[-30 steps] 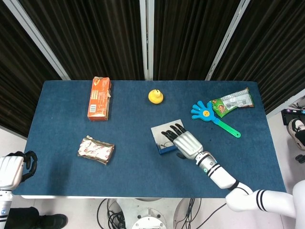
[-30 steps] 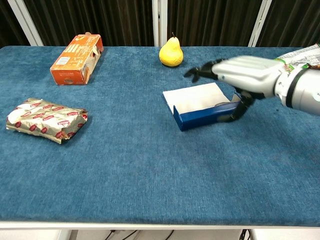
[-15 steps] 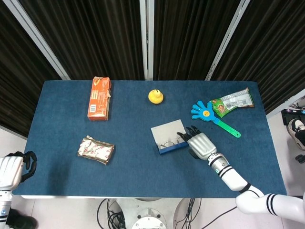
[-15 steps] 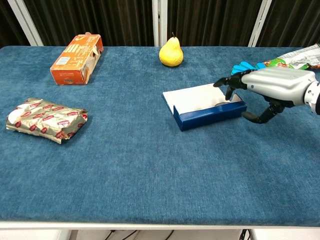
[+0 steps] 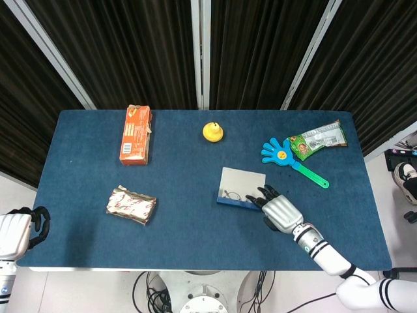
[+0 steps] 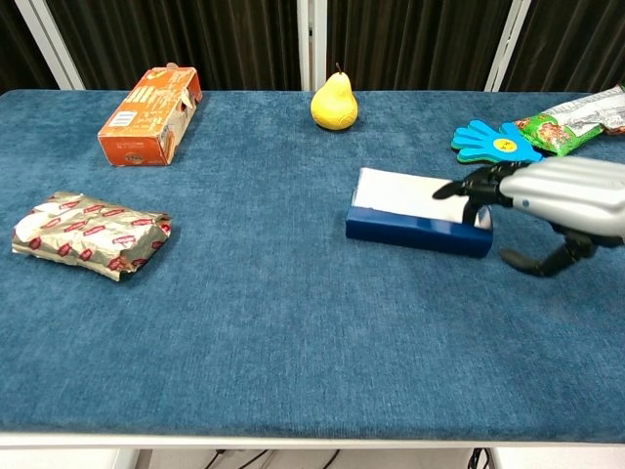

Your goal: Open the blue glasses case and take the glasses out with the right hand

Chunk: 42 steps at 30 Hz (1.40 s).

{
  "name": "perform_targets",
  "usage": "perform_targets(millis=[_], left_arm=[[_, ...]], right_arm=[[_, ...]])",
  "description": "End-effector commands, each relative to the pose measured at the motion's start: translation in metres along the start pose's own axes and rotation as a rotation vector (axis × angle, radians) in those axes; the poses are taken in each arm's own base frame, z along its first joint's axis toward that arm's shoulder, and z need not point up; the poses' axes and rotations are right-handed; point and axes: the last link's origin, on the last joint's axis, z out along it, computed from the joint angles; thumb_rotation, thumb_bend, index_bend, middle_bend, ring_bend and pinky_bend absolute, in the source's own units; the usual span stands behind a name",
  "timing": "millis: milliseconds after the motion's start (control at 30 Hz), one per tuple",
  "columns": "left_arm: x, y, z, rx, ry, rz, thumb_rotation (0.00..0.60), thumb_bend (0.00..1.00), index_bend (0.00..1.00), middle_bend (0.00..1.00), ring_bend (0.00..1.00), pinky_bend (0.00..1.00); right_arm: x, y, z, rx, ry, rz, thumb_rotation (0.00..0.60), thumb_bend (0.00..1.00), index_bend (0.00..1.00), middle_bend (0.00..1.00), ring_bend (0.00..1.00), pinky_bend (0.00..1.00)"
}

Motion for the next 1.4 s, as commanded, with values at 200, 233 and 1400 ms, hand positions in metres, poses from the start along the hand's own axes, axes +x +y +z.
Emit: perform_targets(millis=[200,233,1400], left_arm=[[0.0,0.0,0.0,0.001,0.002,0.0,0.6,0.36,0.7,0.71,0.55,0.57],[0.0,0.0,0.0,0.001,0.002,0.0,0.6,0.36,0.7,0.71,0.55,0.57],[0.0,-0.001,-0.001,0.0,-0.002,-0.009,0.6,0.36,0.7,0.71,0.55,0.57]], right_arm=[[-0.009,-0.043,0.007,0.169,-0.024,-0.008,0.6,0.47,0.04,0.25,0.0,0.0],[-0.009,-0.049,0.013,0.186,-0.026,-0.012,0.6,0.47,0.04,0.25,0.0,0.0],[0.019,-0.116,0.065,0.384,0.003,-0.045,0.6,0.5,0.04,0.25,0.0,0.0]])
